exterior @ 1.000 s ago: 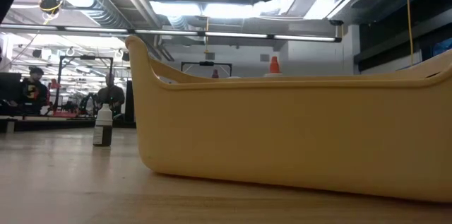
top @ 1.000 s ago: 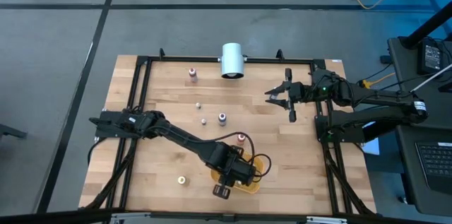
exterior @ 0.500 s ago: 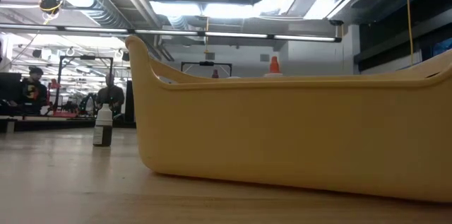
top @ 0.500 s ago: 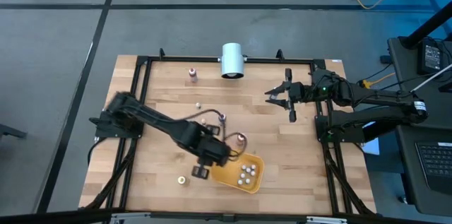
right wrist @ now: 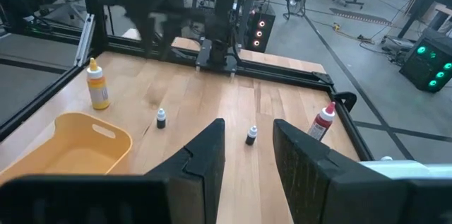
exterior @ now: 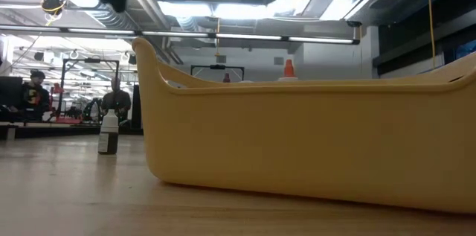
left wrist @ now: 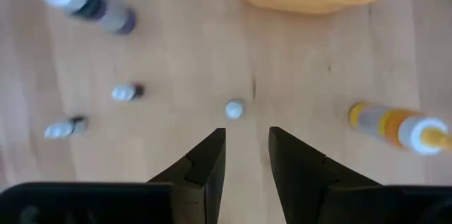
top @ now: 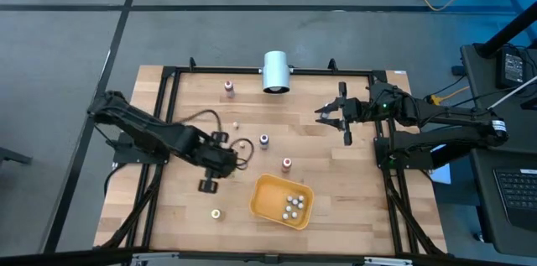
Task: Pick & Place food coloring
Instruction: Put the small black food coloring bottle into the yellow container
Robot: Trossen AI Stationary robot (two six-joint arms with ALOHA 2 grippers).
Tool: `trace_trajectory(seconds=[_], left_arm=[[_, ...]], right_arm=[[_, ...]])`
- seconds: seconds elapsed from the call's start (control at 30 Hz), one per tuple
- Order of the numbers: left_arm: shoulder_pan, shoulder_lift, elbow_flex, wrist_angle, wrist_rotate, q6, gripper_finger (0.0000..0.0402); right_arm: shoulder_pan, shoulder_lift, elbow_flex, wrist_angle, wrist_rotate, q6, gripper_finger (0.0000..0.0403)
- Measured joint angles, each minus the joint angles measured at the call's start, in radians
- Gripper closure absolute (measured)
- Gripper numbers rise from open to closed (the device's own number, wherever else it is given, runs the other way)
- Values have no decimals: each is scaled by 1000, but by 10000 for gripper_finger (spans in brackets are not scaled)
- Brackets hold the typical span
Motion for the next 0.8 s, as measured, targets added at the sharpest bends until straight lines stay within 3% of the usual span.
trace_trajectory(seconds=[0.17, 0.43, 0.8], left_arm=[[19, -154, -63, -17, -46, -10, 297], [75, -325, -65, -186, -64, 15, 295], [135, -371, -65, -185, -51, 112, 296]], right_arm=[[0, 0, 0, -1, 0, 0, 280], [0, 0, 0, -1, 0, 0, 280], [0, 0, 0, -2, 0, 0, 280]])
